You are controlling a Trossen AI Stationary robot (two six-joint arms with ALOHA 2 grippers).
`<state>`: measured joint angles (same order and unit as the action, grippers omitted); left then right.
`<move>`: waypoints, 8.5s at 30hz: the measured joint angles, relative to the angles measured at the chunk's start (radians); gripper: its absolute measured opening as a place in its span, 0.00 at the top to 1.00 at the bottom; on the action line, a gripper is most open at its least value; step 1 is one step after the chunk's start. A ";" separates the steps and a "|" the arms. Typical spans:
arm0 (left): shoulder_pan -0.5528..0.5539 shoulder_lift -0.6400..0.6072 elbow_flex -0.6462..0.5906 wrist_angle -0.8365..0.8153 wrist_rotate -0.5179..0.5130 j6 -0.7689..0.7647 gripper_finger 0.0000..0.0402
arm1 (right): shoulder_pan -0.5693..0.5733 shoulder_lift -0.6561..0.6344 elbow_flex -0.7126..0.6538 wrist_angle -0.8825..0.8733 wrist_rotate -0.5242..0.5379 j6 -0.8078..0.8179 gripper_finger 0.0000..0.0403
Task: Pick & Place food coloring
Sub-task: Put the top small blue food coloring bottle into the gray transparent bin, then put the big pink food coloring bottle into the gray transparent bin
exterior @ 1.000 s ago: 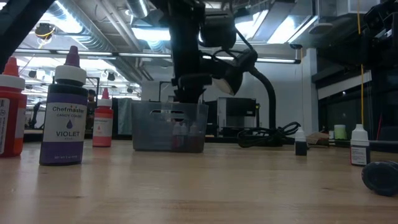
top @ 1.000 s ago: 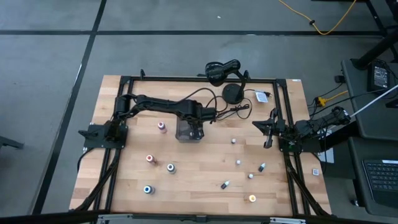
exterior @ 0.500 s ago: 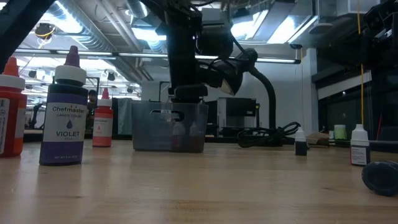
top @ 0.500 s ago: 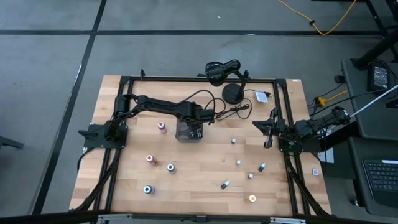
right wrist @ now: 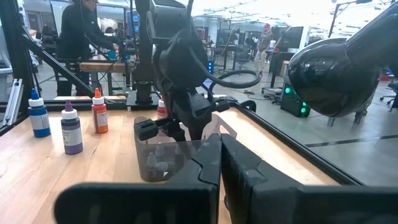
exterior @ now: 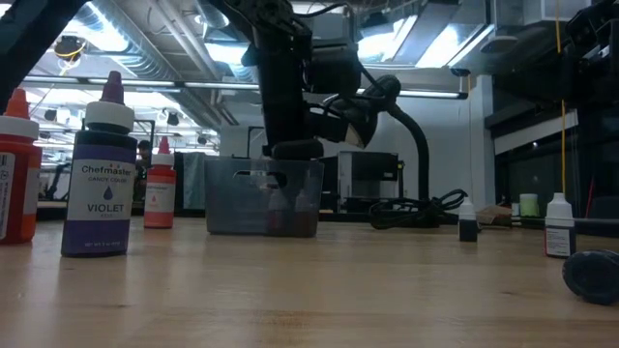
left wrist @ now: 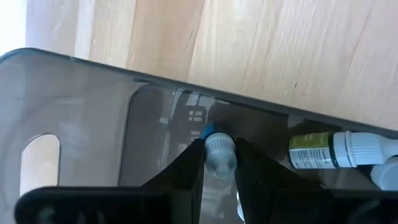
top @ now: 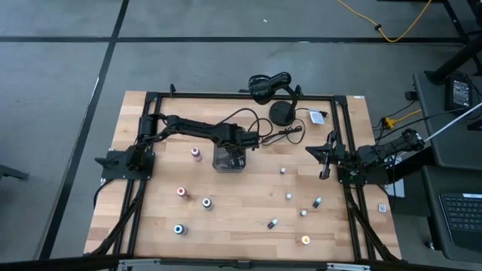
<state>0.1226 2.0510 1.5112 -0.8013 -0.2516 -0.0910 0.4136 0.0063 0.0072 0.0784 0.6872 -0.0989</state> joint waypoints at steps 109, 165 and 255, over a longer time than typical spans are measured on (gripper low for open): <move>-0.537 -0.870 -0.666 -0.242 0.087 -1.072 0.52 | 0.000 0.000 0.000 0.000 0.000 0.000 0.96; -0.134 -0.538 -0.592 -0.091 -0.119 -0.779 0.64 | 0.000 0.000 0.000 0.000 0.000 0.000 0.96; 0.129 -0.317 -0.321 0.072 0.009 -0.200 0.43 | 0.000 0.000 0.000 0.000 0.000 0.000 0.96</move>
<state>0.2520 1.7342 1.1905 -0.7296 -0.2428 -0.2909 0.4137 0.0063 0.0074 0.0781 0.6872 -0.0986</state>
